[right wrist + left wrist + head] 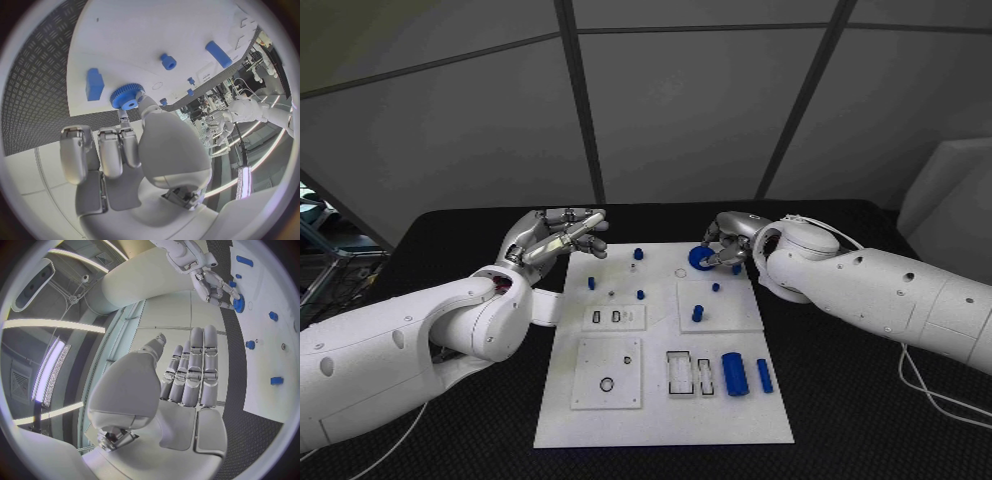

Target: Assemble the parts on the task board

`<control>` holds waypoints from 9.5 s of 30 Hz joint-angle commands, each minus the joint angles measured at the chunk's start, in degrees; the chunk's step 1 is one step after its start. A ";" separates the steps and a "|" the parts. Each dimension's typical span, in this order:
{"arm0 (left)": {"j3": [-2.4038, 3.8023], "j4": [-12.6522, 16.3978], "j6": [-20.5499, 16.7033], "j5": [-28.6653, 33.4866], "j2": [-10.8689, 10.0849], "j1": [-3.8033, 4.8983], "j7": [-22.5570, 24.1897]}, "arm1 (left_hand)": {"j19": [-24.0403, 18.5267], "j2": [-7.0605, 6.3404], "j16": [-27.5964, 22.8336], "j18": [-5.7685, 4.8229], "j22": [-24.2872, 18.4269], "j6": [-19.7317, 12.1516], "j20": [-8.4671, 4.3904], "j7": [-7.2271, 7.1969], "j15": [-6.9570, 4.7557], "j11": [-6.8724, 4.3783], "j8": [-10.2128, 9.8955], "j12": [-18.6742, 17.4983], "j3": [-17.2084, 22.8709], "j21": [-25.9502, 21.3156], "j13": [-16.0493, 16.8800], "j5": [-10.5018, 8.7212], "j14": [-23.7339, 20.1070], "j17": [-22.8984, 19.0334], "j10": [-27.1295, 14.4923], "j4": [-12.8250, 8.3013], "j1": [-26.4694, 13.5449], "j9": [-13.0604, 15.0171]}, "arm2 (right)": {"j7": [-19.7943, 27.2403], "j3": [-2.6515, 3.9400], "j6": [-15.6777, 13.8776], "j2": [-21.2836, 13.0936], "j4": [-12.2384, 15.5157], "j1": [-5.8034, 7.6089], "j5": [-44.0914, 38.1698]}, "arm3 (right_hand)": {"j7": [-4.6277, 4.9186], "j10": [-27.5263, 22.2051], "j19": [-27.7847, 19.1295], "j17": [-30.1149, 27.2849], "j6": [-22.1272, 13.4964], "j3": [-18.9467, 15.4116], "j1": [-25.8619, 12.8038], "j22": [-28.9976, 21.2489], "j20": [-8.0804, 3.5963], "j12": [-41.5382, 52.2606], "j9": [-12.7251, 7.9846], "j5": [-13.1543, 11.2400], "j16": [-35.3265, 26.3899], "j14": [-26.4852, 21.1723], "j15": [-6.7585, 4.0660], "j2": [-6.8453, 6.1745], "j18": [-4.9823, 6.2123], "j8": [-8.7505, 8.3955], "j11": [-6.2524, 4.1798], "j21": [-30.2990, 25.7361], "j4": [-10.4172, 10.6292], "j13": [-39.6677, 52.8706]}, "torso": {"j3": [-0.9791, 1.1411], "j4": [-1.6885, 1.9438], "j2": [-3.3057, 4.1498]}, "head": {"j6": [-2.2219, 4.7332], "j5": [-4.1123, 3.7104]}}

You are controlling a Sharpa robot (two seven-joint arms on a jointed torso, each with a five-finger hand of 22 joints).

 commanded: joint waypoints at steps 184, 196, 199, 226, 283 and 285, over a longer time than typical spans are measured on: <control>0.07 -1.70 0.45 0.00 0.06 0.05 -1.92 | -0.86 1.57 -1.43 -0.27 0.45 -0.63 0.26 0.21 0.25 0.24 -0.47 -0.89 0.59 0.70 0.09 -0.19 -0.13 1.18 -0.73 -1.31 0.47 0.04 | 20.75 -2.63 -7.80 -11.48 2.45 -1.44 16.20 | -1.18 3.96 4.19 14.45 3.94 5.11 1.08 12.26 -0.83 -1.33 -0.12 2.36 0.22 5.81 -1.34 -1.52 -0.14 -4.07 -0.85 -0.13 -5.10 12.32 | 0.44 -1.09 -0.52 | -0.26 -0.24; 0.07 -2.25 0.75 0.00 0.14 -0.02 -1.82 | -0.90 1.62 -1.53 -0.27 0.50 -0.61 0.24 0.20 0.22 0.23 -0.46 -0.91 0.72 0.76 0.09 -0.18 -0.13 1.28 -0.71 -1.51 0.63 0.04 | 20.96 -2.63 -6.46 -10.78 1.67 -2.11 16.13 | -1.15 4.06 4.27 14.65 3.76 5.32 1.05 12.37 -1.10 -1.23 -0.21 2.32 0.29 5.86 -1.55 -1.26 -0.17 -4.20 -0.99 -0.08 -5.22 12.43 | 0.39 -1.15 -0.52 | -0.44 -0.29; 0.07 -2.30 0.78 0.00 0.19 -0.03 -1.81 | -0.90 1.62 -1.53 -0.27 0.50 -0.61 0.24 0.20 0.22 0.23 -0.46 -0.91 0.72 0.76 0.09 -0.18 -0.13 1.28 -0.71 -1.51 0.63 0.04 | 20.86 -2.63 -6.42 -10.70 1.59 -2.14 16.13 | -1.11 4.06 4.29 14.66 3.72 5.31 0.99 12.41 -1.11 -1.24 -0.23 2.34 0.30 5.86 -1.53 -1.24 -0.18 -4.23 -0.97 -0.06 -5.19 12.43 | 0.38 -1.10 -0.53 | -0.51 -0.46; 0.07 -2.47 0.80 0.00 0.19 -0.06 -1.86 | -0.92 1.66 -1.59 -0.26 0.52 -0.60 0.22 0.20 0.21 0.22 -0.46 -0.92 0.79 0.79 0.09 -0.18 -0.13 1.33 -0.70 -1.60 0.71 0.04 | 19.40 -2.65 -4.41 -8.51 -0.77 -2.20 14.08 | -0.80 4.49 4.48 14.89 4.58 5.55 0.29 12.69 -0.92 -0.80 -0.12 2.17 0.39 5.92 -1.16 -0.53 -0.25 -3.81 -0.70 0.08 -4.86 12.93 | 0.40 -1.05 -0.57 | -0.87 -0.40; 0.07 -2.34 0.69 0.00 -0.45 -0.04 -2.02 | -0.96 1.68 -1.67 -0.26 0.57 -0.61 0.21 0.21 0.21 0.23 -0.46 -0.95 0.88 0.84 0.09 -0.19 -0.11 1.41 -0.70 -1.72 0.77 0.04 | 14.27 -1.52 -11.73 -10.38 12.88 -2.13 13.10 | -2.20 4.22 5.85 15.08 10.06 10.06 1.18 14.78 -1.28 -1.13 0.32 -0.80 0.46 5.96 -1.65 4.00 -0.76 -1.85 -2.01 1.14 -5.59 12.64 | 0.05 -1.22 -1.51 | -0.92 -0.19; 0.07 -2.36 0.68 0.01 -0.42 -0.03 -2.06 | -0.96 1.68 -1.67 -0.26 0.57 -0.61 0.21 0.21 0.21 0.23 -0.46 -0.95 0.88 0.84 0.09 -0.19 -0.11 1.41 -0.70 -1.72 0.77 0.04 | 13.38 -1.30 -12.00 -9.80 14.53 -2.12 12.48 | -2.20 4.22 5.85 15.08 10.06 10.06 1.18 14.78 -1.28 -1.13 0.32 -0.80 0.46 5.96 -1.65 4.00 -0.76 -1.85 -2.01 1.14 -5.59 12.64 | -0.01 -1.17 -1.69 | -1.04 0.04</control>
